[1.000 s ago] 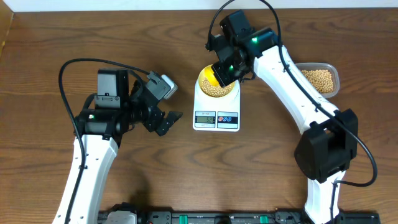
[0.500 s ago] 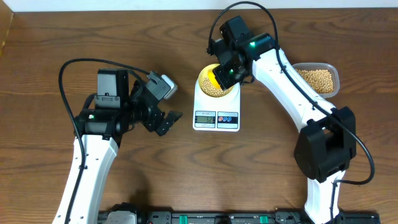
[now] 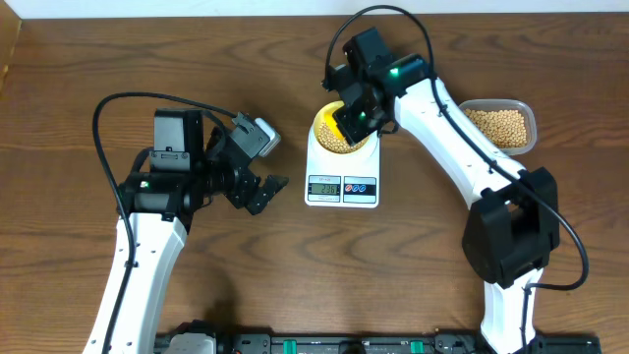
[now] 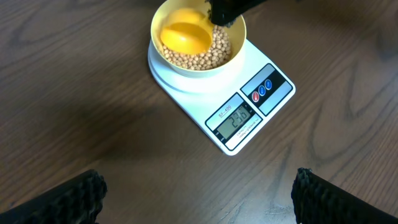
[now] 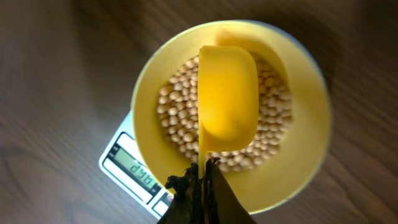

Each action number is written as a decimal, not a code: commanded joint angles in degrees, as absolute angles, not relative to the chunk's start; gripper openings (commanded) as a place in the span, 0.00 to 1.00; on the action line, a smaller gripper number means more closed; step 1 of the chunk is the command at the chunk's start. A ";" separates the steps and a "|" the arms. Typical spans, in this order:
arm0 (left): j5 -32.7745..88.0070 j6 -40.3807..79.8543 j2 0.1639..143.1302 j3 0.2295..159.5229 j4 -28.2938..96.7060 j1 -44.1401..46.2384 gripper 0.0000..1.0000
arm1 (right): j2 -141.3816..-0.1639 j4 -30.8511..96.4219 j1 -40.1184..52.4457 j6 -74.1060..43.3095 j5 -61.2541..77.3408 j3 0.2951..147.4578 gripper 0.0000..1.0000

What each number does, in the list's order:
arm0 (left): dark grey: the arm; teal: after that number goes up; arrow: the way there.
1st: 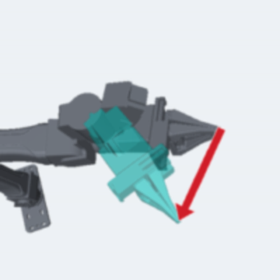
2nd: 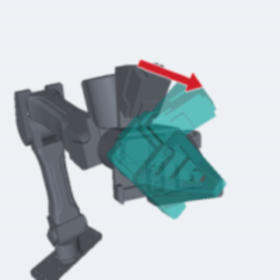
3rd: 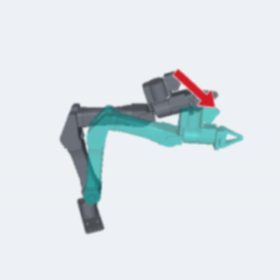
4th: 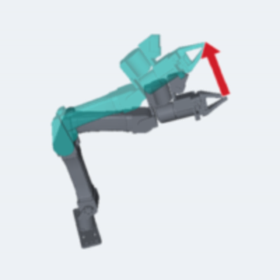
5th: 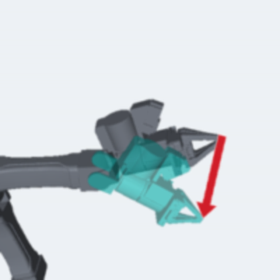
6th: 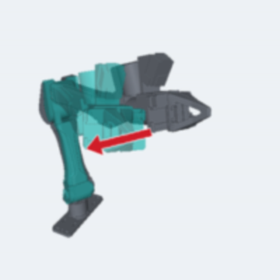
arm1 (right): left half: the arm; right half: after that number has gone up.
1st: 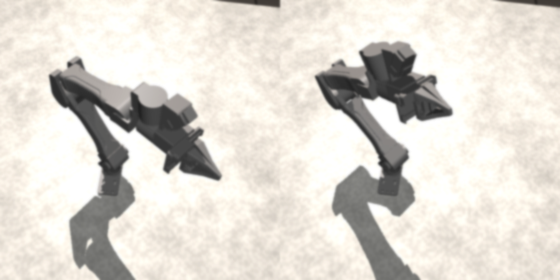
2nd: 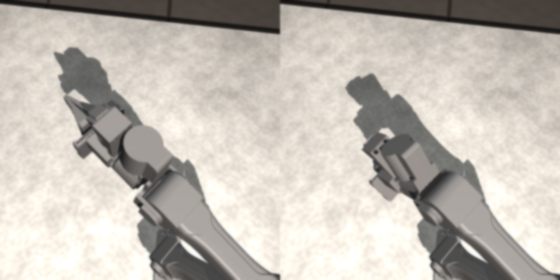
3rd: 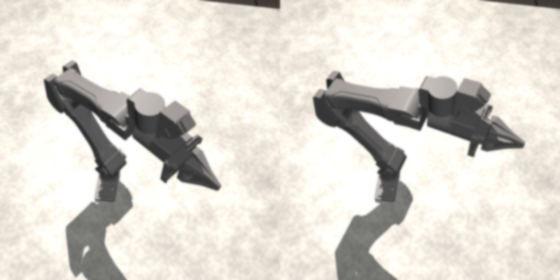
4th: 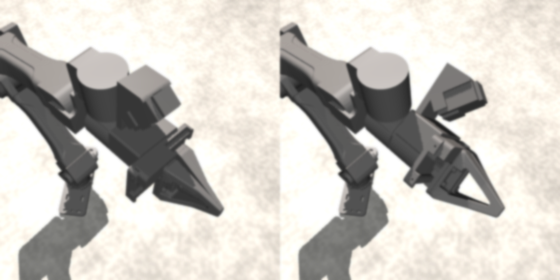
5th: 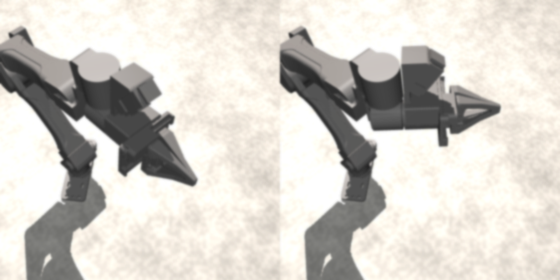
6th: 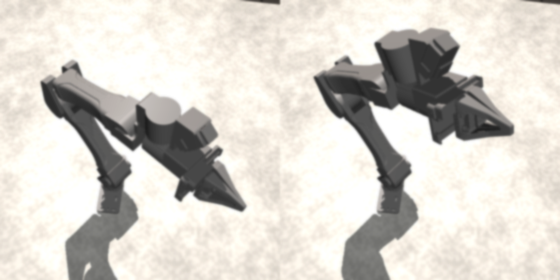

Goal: Scoop item into bowl and weigh 50g on scale
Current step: 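Tip the scoop to pour soybeans into the yellow bowl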

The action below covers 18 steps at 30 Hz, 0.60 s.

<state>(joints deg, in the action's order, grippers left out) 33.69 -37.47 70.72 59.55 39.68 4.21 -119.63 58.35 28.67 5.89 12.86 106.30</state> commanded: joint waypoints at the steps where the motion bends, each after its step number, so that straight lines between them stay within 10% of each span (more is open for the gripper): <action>1: 33.36 -37.43 70.85 58.96 39.77 3.92 0.98 | -121.34 59.92 30.04 7.40 13.76 105.89 0.01; 18: 33.36 -37.43 70.85 58.96 39.77 3.92 0.98 | -121.12 61.45 27.11 7.31 23.40 105.93 0.01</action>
<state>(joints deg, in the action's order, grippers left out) 33.69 -37.47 70.72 59.55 39.68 4.21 -119.66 61.10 28.58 6.57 19.05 106.30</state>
